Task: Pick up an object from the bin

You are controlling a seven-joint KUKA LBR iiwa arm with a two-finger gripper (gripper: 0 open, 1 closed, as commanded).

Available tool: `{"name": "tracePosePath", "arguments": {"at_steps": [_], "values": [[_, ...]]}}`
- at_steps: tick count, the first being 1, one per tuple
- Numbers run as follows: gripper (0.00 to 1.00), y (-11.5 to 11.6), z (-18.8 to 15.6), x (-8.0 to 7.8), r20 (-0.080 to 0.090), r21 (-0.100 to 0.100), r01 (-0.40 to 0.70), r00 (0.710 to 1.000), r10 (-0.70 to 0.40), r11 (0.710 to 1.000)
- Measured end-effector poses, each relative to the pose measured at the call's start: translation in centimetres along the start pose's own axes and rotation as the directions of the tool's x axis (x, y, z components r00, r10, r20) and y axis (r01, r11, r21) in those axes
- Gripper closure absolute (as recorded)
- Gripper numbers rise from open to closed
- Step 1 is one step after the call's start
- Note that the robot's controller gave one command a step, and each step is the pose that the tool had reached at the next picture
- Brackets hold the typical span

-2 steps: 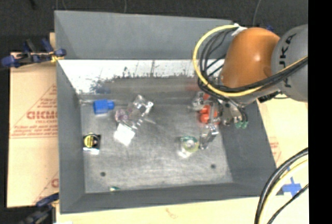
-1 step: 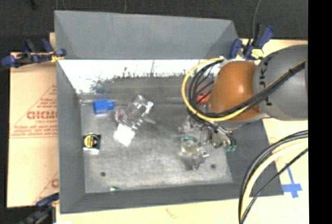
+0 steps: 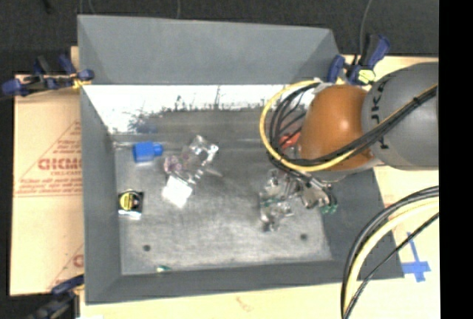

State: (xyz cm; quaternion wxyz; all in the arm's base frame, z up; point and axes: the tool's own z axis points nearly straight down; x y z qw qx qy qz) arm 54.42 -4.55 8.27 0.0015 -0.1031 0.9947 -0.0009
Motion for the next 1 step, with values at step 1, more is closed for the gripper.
{"name": "tracePosePath", "arguments": {"at_steps": [1], "values": [[1.0, 0.38, -13.75, 0.55, 0.006, 0.003, 0.246, 0.969, -0.246, 0.969]]}}
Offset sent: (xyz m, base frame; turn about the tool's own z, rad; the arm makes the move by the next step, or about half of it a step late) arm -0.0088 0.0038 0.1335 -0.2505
